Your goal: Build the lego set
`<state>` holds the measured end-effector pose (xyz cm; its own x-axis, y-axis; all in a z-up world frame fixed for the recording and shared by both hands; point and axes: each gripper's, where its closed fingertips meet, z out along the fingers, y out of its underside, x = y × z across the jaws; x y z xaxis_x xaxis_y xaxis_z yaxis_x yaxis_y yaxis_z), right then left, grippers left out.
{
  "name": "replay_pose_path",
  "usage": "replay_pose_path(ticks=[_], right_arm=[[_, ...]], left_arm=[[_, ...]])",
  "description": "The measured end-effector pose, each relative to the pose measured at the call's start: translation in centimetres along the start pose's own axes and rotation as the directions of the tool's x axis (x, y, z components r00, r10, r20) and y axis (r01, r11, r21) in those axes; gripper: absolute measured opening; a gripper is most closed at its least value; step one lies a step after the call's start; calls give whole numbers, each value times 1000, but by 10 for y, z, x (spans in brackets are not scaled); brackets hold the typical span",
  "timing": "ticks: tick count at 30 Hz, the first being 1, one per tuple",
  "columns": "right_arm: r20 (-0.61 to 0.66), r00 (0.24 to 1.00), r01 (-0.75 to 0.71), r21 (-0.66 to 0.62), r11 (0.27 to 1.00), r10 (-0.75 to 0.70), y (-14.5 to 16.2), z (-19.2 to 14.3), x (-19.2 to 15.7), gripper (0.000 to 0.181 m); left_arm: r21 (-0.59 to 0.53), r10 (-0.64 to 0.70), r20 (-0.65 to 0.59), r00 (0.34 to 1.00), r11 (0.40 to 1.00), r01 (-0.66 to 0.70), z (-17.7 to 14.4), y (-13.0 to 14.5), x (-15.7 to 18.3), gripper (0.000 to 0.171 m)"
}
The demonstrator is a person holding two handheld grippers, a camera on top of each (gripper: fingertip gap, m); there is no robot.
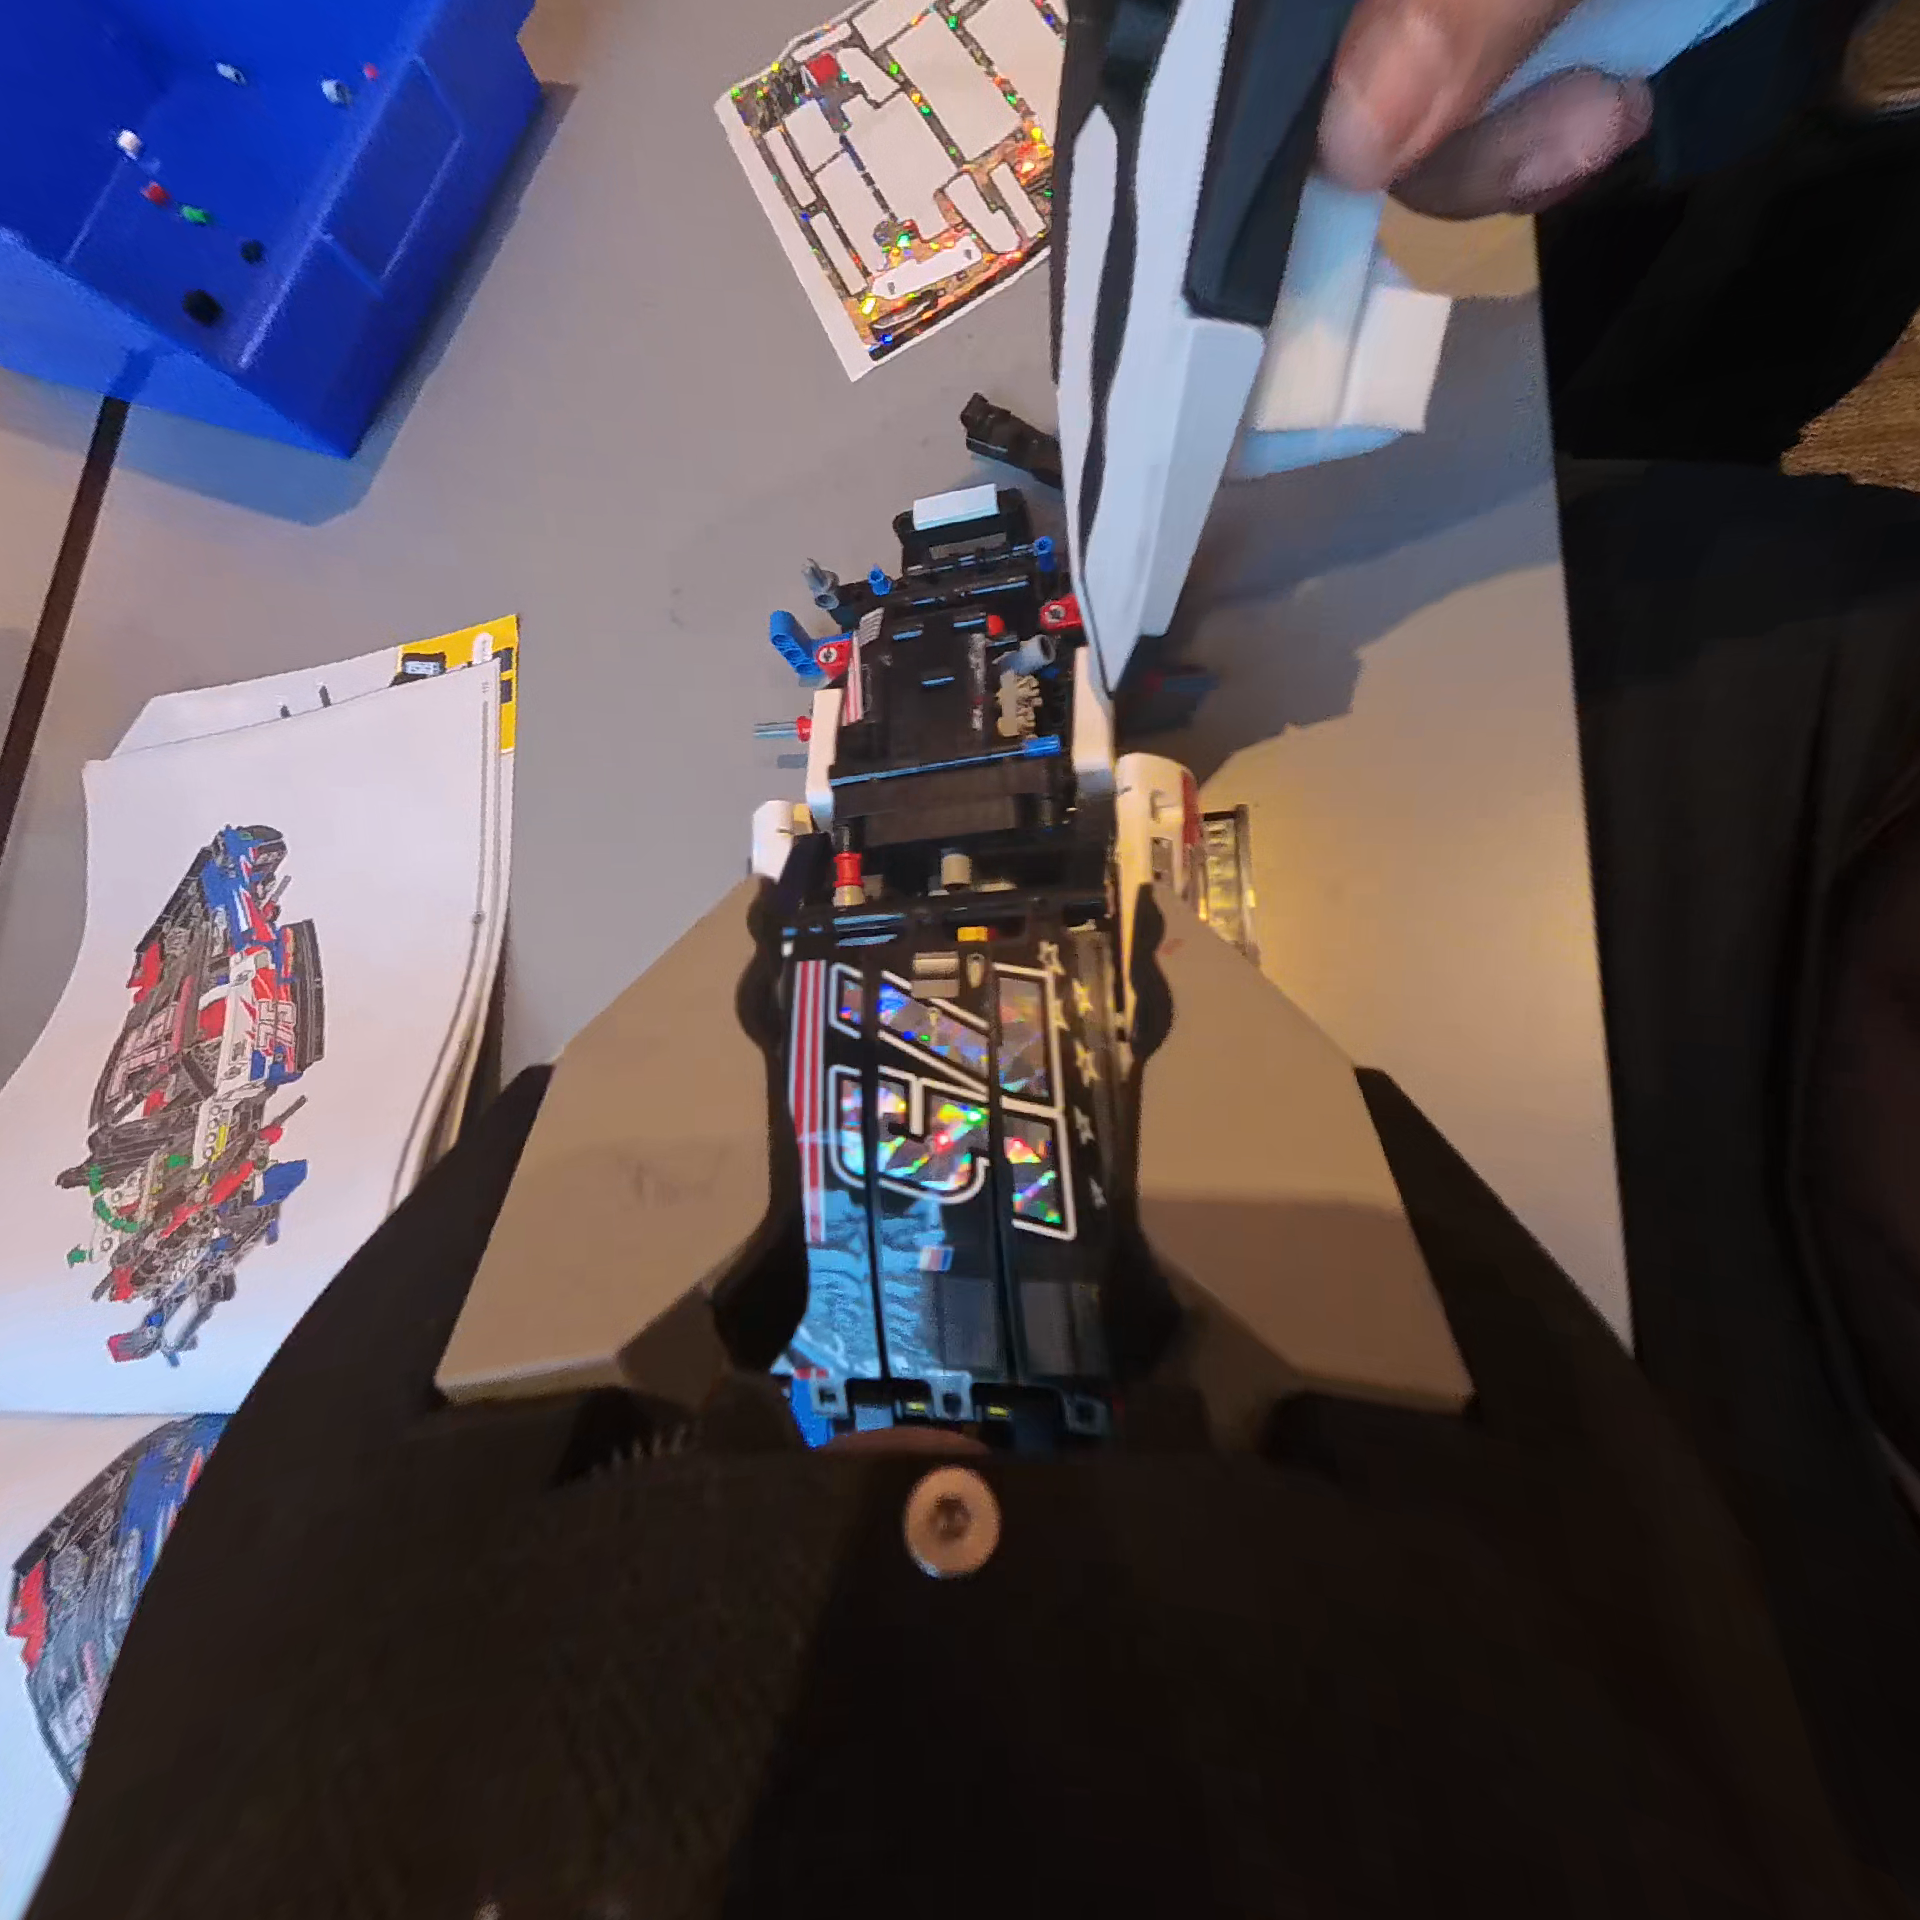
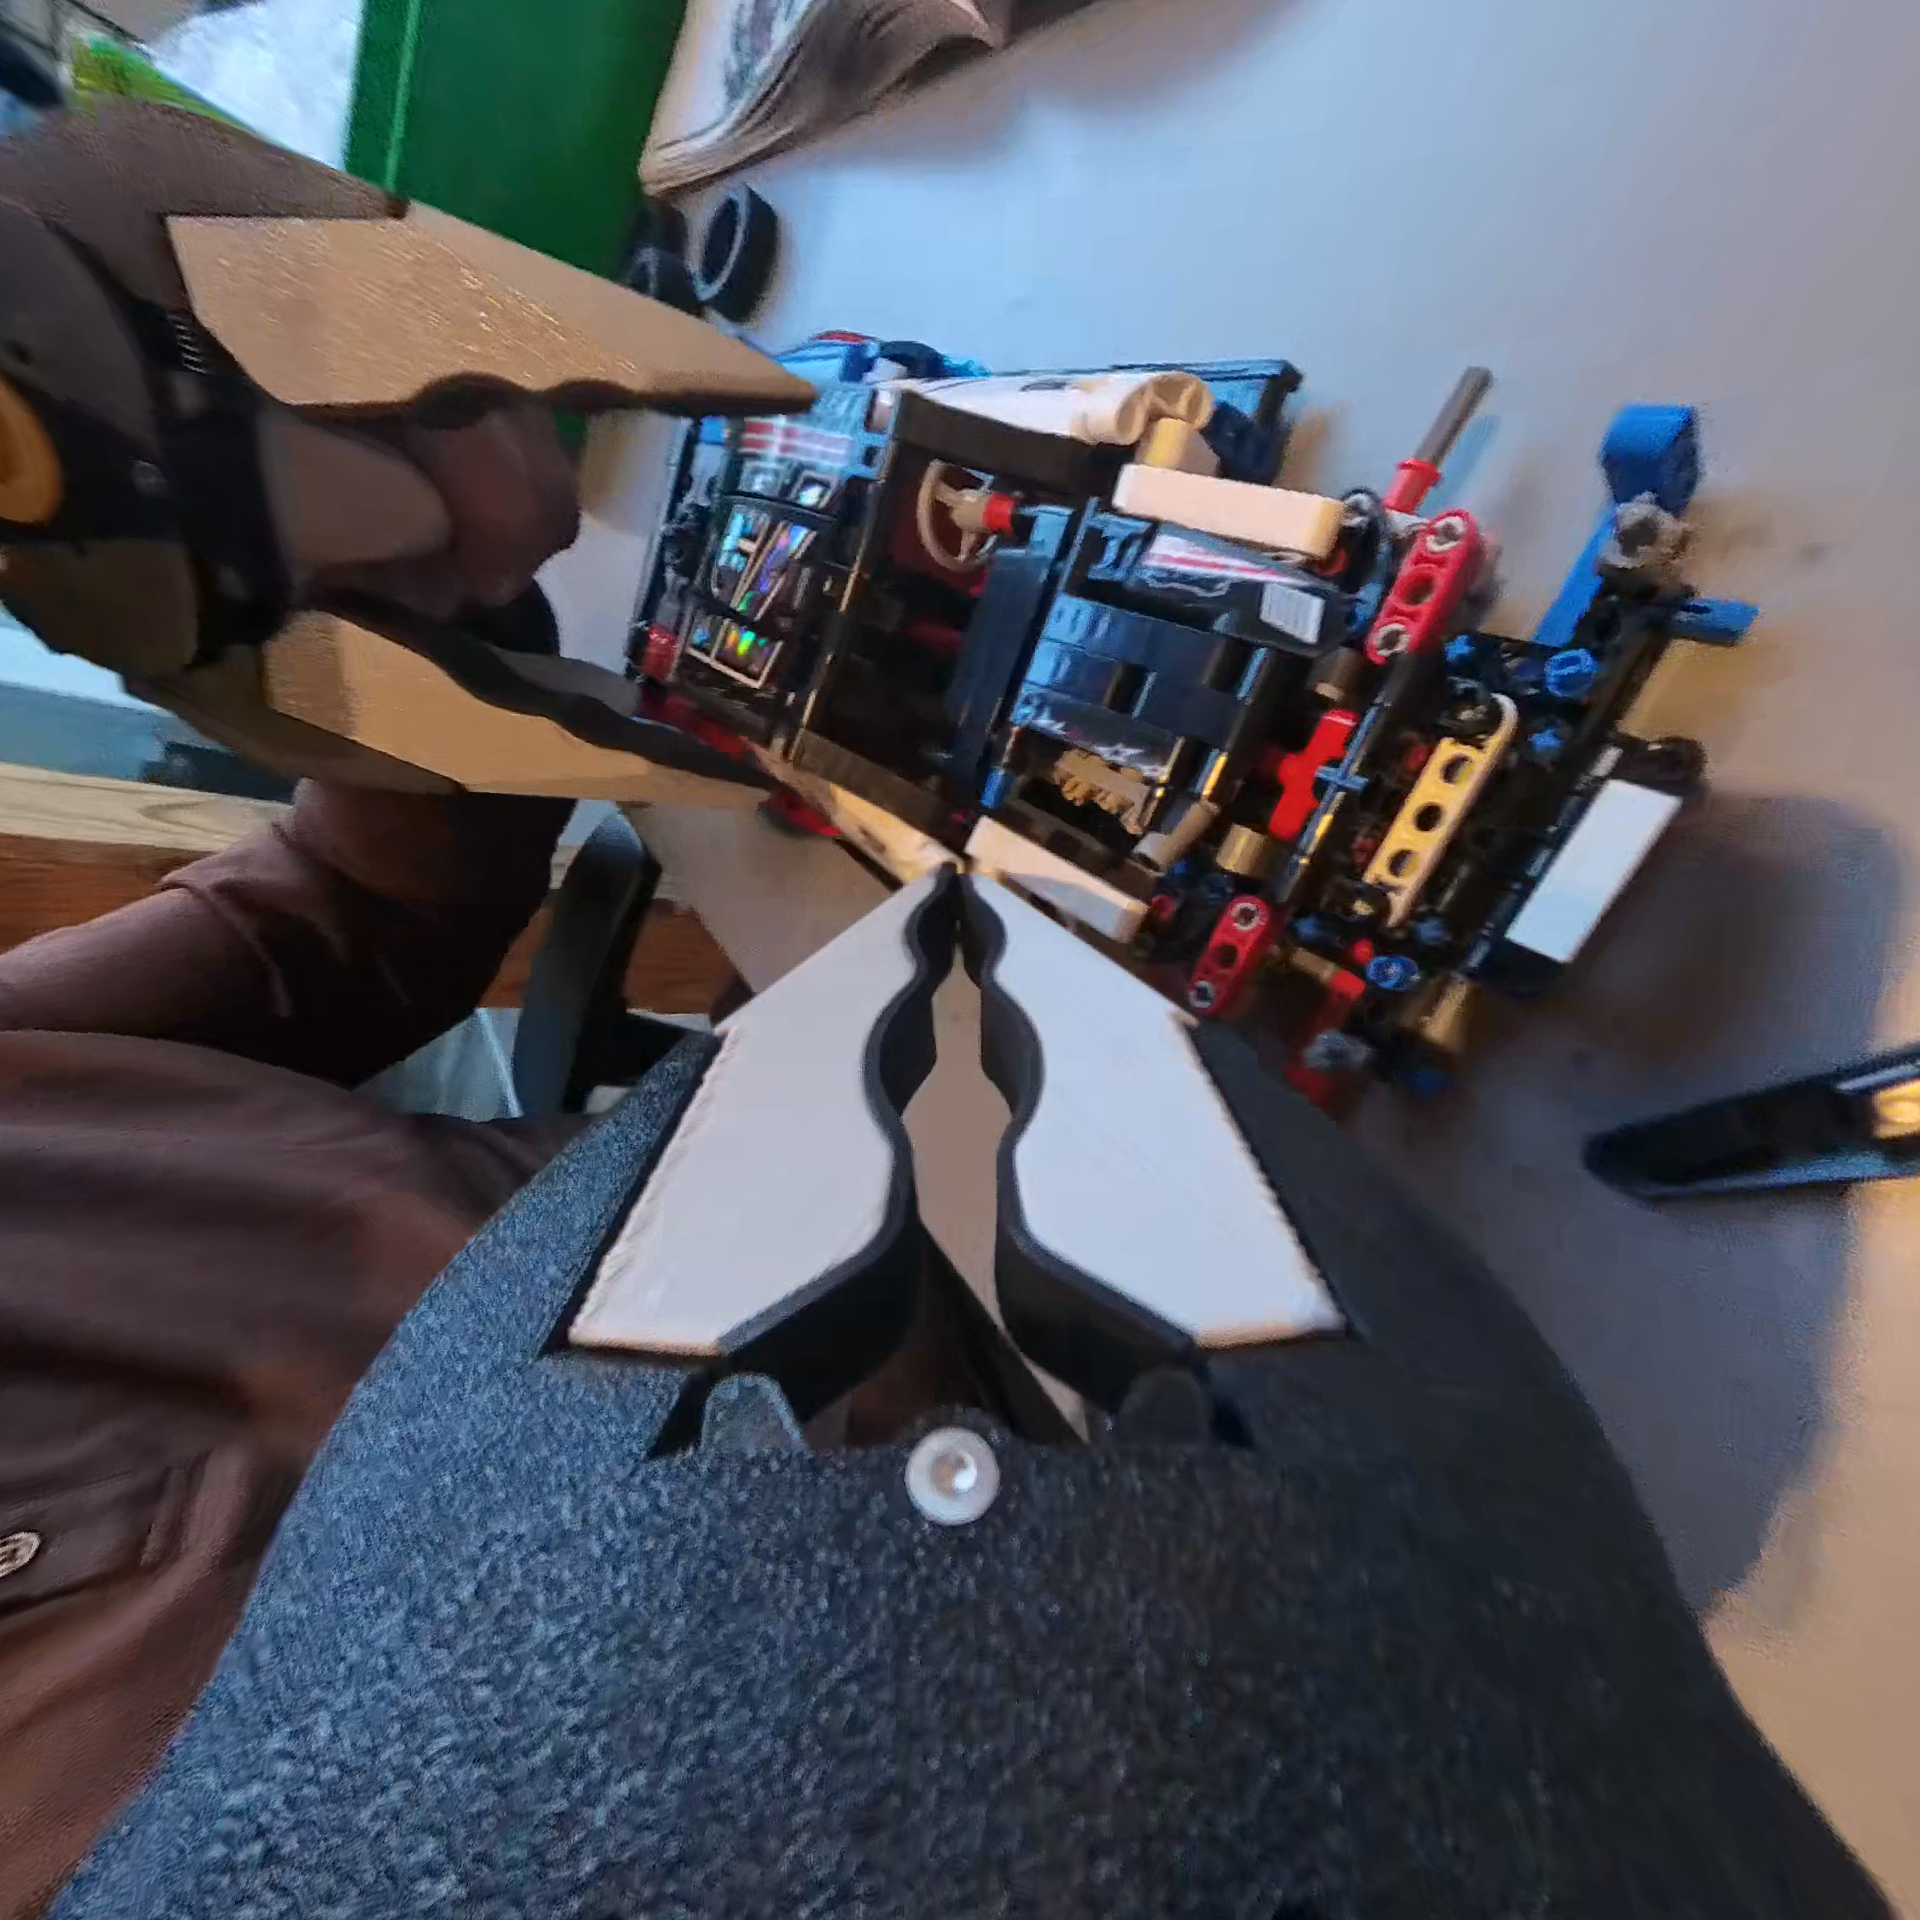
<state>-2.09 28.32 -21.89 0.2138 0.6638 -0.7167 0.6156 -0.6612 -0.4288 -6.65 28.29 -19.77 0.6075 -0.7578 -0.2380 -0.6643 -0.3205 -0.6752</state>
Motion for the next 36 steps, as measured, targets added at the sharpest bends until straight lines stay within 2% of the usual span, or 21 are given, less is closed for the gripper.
replay_pose_path(ticks=[3,6,8,15,23,28,31,36], right_arm=[[19,999,-35,13,999,35,-6,2,0,0],[40,995,-86,1,996,86,-9,7,4,0],[54,990,-128,-16,992,129,-8,10,8,2],[107,975,-192,-34,981,195,-10,12,8,6],[132,967,-212,-49,976,217,-10,18,5,11],[99,977,-182,-72,981,188,-10,18,5,9],[133,967,-209,-74,975,218,-10,14,4,15],[137,967,-208,-62,976,215,-9,13,7,12]], left_arm=[[8,-49,-39,998,999,50,1,1,-4,66],[-25,-102,-83,991,995,100,8,7,-7,76],[-40,-131,-120,984,991,127,12,9,-5,76],[-104,-162,-143,976,983,148,23,22,0,92],[-79,-178,-171,969,983,167,24,19,0,90],[-63,-182,-173,968,983,173,25,19,-1,91],[-51,-179,-178,968,984,172,24,18,0,92],[-51,-181,-182,966,983,175,24,19,0,93]])
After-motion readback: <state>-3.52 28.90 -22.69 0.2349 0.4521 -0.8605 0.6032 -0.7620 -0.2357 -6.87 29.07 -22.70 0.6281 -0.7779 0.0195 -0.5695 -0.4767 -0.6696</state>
